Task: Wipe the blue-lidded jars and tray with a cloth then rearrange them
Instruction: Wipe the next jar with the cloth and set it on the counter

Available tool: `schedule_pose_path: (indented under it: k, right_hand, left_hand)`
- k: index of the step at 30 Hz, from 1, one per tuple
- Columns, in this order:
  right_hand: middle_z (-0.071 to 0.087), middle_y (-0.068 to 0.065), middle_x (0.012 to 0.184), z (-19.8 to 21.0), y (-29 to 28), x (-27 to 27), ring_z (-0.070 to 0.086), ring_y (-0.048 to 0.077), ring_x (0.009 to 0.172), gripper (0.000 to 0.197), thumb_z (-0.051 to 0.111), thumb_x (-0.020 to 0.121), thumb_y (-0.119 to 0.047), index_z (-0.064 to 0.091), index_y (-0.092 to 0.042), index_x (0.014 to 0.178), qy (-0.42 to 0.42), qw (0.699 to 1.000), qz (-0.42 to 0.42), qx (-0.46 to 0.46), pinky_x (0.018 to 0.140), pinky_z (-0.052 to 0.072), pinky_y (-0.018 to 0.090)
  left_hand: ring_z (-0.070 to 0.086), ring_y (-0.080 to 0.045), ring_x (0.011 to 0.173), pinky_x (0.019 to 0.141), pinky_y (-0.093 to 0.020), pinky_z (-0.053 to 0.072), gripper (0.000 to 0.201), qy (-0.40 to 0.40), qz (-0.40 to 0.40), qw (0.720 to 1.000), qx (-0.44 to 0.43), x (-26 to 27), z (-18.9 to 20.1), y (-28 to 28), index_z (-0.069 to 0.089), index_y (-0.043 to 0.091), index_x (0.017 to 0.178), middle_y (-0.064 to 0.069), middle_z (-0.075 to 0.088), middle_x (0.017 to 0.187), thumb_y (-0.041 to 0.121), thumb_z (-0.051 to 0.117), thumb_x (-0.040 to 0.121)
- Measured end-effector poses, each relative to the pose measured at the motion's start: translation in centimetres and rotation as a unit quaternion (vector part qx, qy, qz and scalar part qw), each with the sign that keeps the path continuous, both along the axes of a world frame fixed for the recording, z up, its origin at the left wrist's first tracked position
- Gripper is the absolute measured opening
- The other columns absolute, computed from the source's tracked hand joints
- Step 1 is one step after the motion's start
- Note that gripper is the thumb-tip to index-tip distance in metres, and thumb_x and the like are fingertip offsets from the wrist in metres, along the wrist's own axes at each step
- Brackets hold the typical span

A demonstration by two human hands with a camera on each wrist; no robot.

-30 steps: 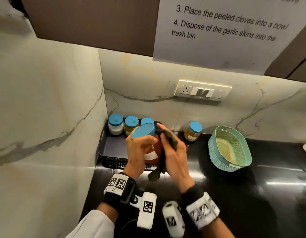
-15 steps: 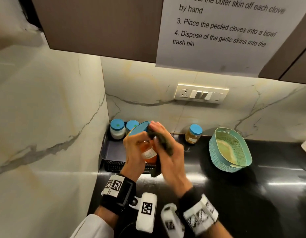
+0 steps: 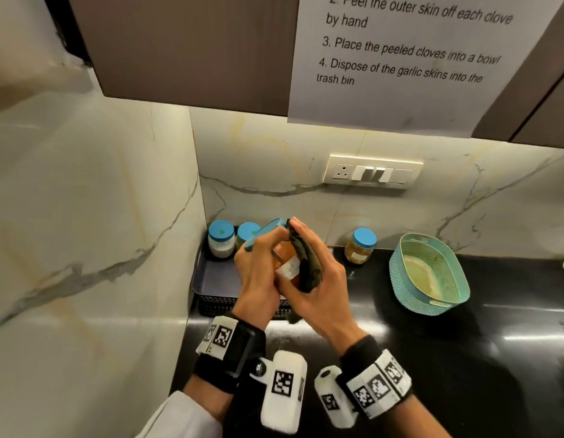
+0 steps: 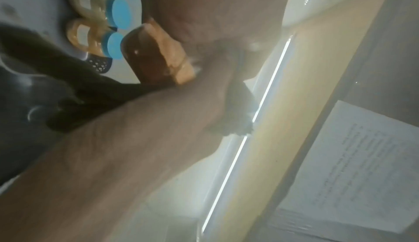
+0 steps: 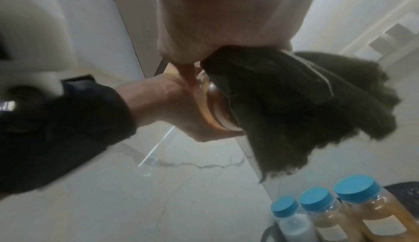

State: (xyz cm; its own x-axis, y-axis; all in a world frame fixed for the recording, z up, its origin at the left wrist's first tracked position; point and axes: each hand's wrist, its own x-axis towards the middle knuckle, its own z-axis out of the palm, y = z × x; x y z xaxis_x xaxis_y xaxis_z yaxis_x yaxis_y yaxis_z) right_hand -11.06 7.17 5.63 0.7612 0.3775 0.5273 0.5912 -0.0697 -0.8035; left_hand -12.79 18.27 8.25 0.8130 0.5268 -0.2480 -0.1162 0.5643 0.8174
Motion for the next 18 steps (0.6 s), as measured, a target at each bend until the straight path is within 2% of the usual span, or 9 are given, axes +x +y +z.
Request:
schedule_pose_path:
  k: [2,3,5,7,10,12,13,15,18]
  right_hand:
    - [0.061,0.0,0.149,0.7,-1.2,0.7,0.055,0.017,0.142,0.084,0.09,0.078,-0.002,0.05,-0.012,0.151,0.058,0.998,0.029,0.003,0.118,0.046,0.04]
    - [0.066,-0.002,0.143,1.3,-2.0,1.2,0.059,0.015,0.138,0.082,0.092,0.075,-0.002,0.055,-0.016,0.147,0.104,0.994,0.037,0.006,0.115,0.049,0.036]
    - [0.073,0.0,0.13,2.6,-3.8,2.0,0.067,0.018,0.127,0.077,0.098,0.067,-0.011,0.065,-0.026,0.135,0.212,0.975,0.051,0.034,0.106,0.056,0.041]
    - [0.075,0.004,0.125,3.4,-5.0,2.3,0.07,0.026,0.12,0.073,0.095,0.061,-0.018,0.069,-0.029,0.128,0.312,0.94,0.093,0.097,0.093,0.062,0.045]
    - [0.074,0.011,0.126,3.6,-4.8,1.4,0.07,0.035,0.12,0.073,0.088,0.061,-0.021,0.065,-0.023,0.131,0.383,0.901,0.139,0.15,0.09,0.062,0.05]
    - [0.072,0.013,0.129,3.6,-4.3,0.6,0.068,0.038,0.122,0.074,0.088,0.064,-0.022,0.063,-0.021,0.134,0.374,0.905,0.133,0.153,0.096,0.06,0.055]
    - [0.072,0.012,0.129,3.8,-4.2,0.2,0.068,0.036,0.123,0.074,0.09,0.065,-0.023,0.063,-0.021,0.134,0.349,0.917,0.12,0.149,0.098,0.059,0.055]
    - [0.074,0.003,0.128,4.2,-3.8,-0.8,0.069,0.025,0.123,0.079,0.097,0.062,-0.023,0.063,-0.024,0.134,0.267,0.953,0.063,0.126,0.098,0.061,0.045]
    - [0.071,-0.011,0.132,4.5,-2.9,-2.4,0.065,0.01,0.129,0.086,0.097,0.065,-0.003,0.058,-0.019,0.14,0.124,0.986,0.003,0.11,0.106,0.055,0.031]
  left_hand:
    - [0.076,-0.029,0.093,0.079,-0.041,0.061,0.041,0.018,-0.017,0.999,0.02,-0.8,0.1,-0.4,0.077,0.007,0.104,-0.01,0.08,0.099,0.029,0.085,0.071]
    - [0.077,-0.028,0.1,0.081,-0.041,0.062,0.049,0.03,-0.046,0.998,0.038,-1.3,0.0,-0.5,0.076,0.011,0.113,-0.009,0.081,0.104,0.036,0.085,0.071]
    - [0.076,-0.025,0.108,0.091,-0.043,0.061,0.072,0.026,-0.115,0.99,0.073,-2.3,-0.1,-0.2,0.071,0.018,0.125,-0.005,0.081,0.111,0.054,0.086,0.064]
    - [0.074,-0.022,0.115,0.1,-0.046,0.058,0.099,0.001,-0.173,0.981,0.094,-2.7,0.2,0.6,0.067,0.02,0.13,-0.002,0.079,0.118,0.071,0.091,0.049]
    - [0.076,-0.019,0.103,0.087,-0.039,0.059,0.105,-0.046,-0.219,0.972,0.064,-2.3,1.4,0.4,0.073,0.024,0.118,-0.002,0.08,0.111,0.077,0.094,0.03]
    - [0.076,-0.023,0.095,0.082,-0.041,0.06,0.096,-0.044,-0.206,0.977,0.037,-1.8,2.0,0.0,0.078,0.025,0.108,-0.007,0.081,0.106,0.069,0.098,0.025]
    - [0.076,-0.024,0.093,0.082,-0.041,0.06,0.085,-0.047,-0.197,0.979,0.037,-1.7,2.2,-0.2,0.08,0.025,0.103,-0.008,0.081,0.104,0.061,0.098,0.029]
    - [0.074,-0.025,0.094,0.082,-0.04,0.059,0.067,-0.058,-0.175,0.982,0.049,-1.5,2.6,-0.4,0.079,0.023,0.102,-0.008,0.08,0.1,0.051,0.091,0.043]
    - [0.074,-0.022,0.098,0.079,-0.035,0.06,0.069,-0.1,-0.153,0.981,0.063,-1.5,2.5,-0.6,0.079,0.023,0.107,-0.004,0.08,0.102,0.05,0.096,0.045]
